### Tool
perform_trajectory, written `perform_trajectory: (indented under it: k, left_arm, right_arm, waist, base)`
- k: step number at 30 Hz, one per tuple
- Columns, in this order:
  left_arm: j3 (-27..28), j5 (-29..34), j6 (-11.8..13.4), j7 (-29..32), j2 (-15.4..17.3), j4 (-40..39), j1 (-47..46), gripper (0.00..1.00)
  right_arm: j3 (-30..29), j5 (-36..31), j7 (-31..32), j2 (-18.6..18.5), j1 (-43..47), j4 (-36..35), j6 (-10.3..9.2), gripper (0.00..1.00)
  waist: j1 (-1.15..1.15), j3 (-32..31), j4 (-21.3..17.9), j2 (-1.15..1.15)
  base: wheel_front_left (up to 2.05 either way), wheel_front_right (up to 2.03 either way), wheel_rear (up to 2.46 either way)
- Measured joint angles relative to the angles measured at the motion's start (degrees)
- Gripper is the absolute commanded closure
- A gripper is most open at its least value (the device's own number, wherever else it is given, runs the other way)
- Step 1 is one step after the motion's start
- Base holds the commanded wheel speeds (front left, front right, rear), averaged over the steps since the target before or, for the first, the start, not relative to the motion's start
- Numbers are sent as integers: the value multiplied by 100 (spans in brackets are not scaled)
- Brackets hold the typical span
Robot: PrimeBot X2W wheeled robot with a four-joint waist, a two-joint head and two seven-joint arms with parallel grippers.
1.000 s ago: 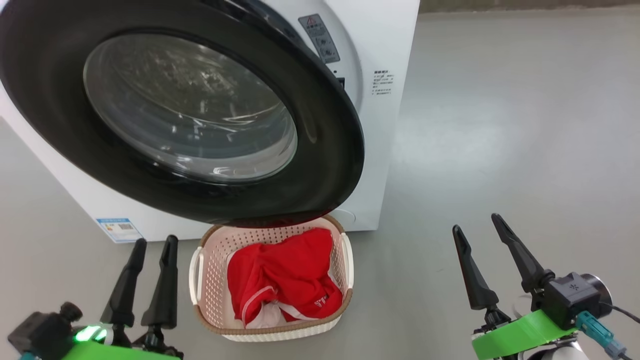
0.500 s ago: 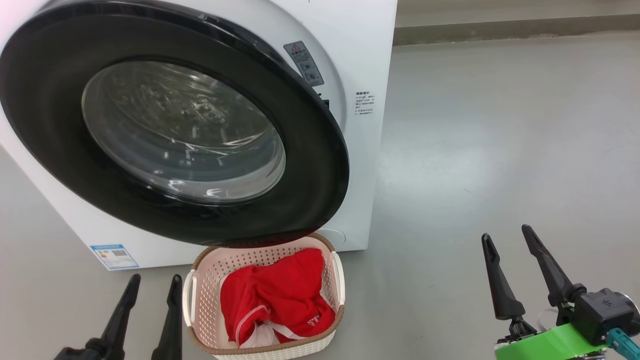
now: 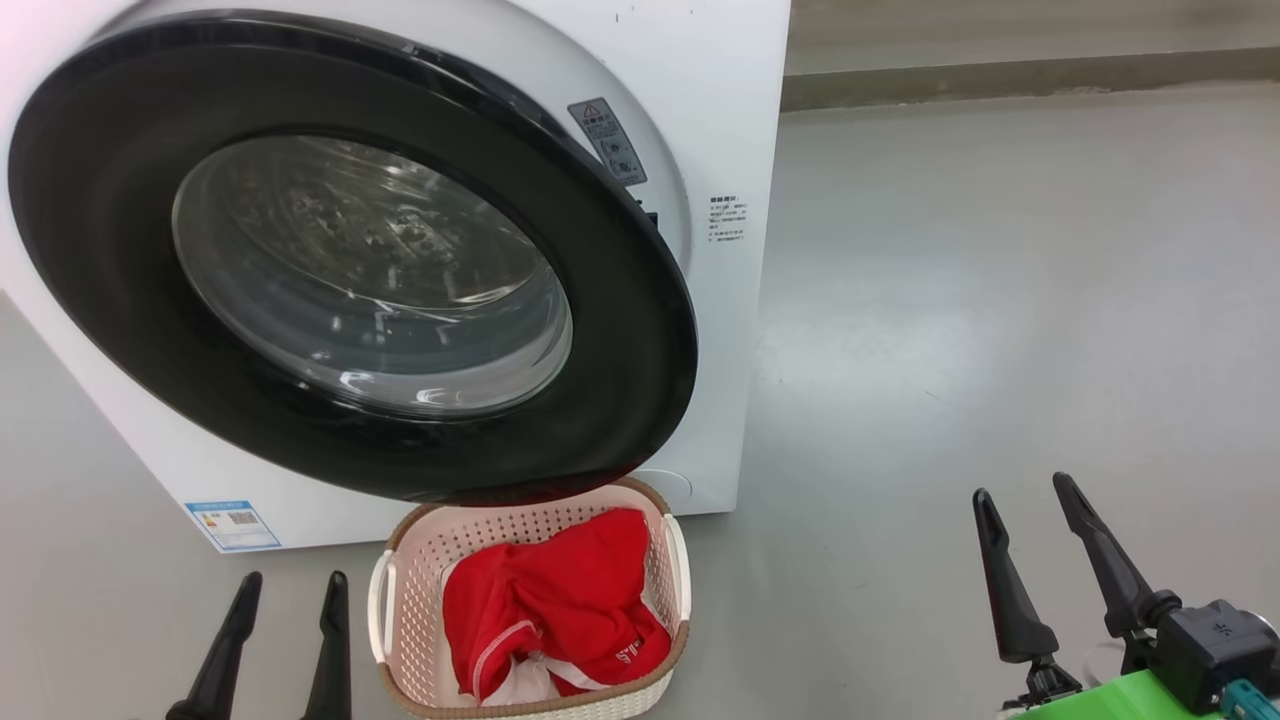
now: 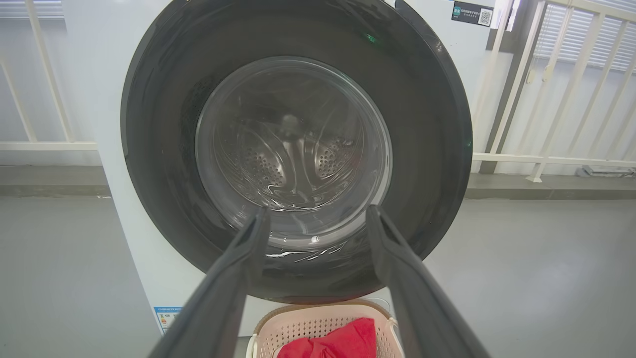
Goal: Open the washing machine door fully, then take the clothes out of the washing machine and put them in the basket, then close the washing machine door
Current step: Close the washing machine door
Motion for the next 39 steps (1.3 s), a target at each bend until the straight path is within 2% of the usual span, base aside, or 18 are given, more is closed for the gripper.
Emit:
perform_trajectory:
  k: [8, 15, 16, 17, 18, 20, 21, 29, 39]
  left_arm:
    - [46, 260, -177, -1, -36, 80, 3, 0]
    - [29, 336, -231, -1, -121, 77, 72, 0]
    - [29, 335, -236, 0, -121, 78, 72, 0]
    - [22, 335, -237, -1, -122, 81, 72, 0]
    - [8, 335, -267, 0, -123, 82, 71, 0]
    - [-27, 335, -280, 0, -126, 91, 70, 0]
    - [-44, 334, -286, 0, -129, 100, 70, 0]
    - [-165, 324, -330, 0, -136, 131, 60, 0]
    - [-250, 258, -334, -1, -192, 59, 32, 0]
  right_arm:
    - [7, 1, 0, 7, 109, 11, 0, 0]
    - [-12, 23, 0, 9, 109, 22, 0, 0]
    - [-18, 49, 0, 9, 109, 27, 0, 8]
    - [-23, 54, 0, 9, 109, 33, 0, 23]
    - [-29, 58, 0, 10, 109, 36, 0, 52]
    - [-49, 92, 0, 10, 109, 41, 0, 71]
    - [-53, 119, 0, 10, 108, 52, 0, 100]
    - [16, 158, 0, 10, -102, 359, 0, 100]
    - [544, 144, 0, -13, -850, 1310, 0, 100]
  waist:
    - [0, -47, 63, 0]
    - [0, -28, 129, 0]
    - [0, -22, 142, 0]
    - [0, -16, 157, 0]
    - [0, -11, 174, 0]
    - [0, -2, 221, 0]
    - [0, 3, 249, 0]
    - [0, 55, 532, 0]
    - [0, 127, 1095, 0]
  base:
    - [0, 0, 0]
    - [0, 0, 0]
    - [0, 0, 0]
    - [0, 0, 0]
    - [0, 0, 0]
    - [0, 0, 0]
    - [0, 0, 0]
    - [0, 0, 0]
    - [0, 0, 0]
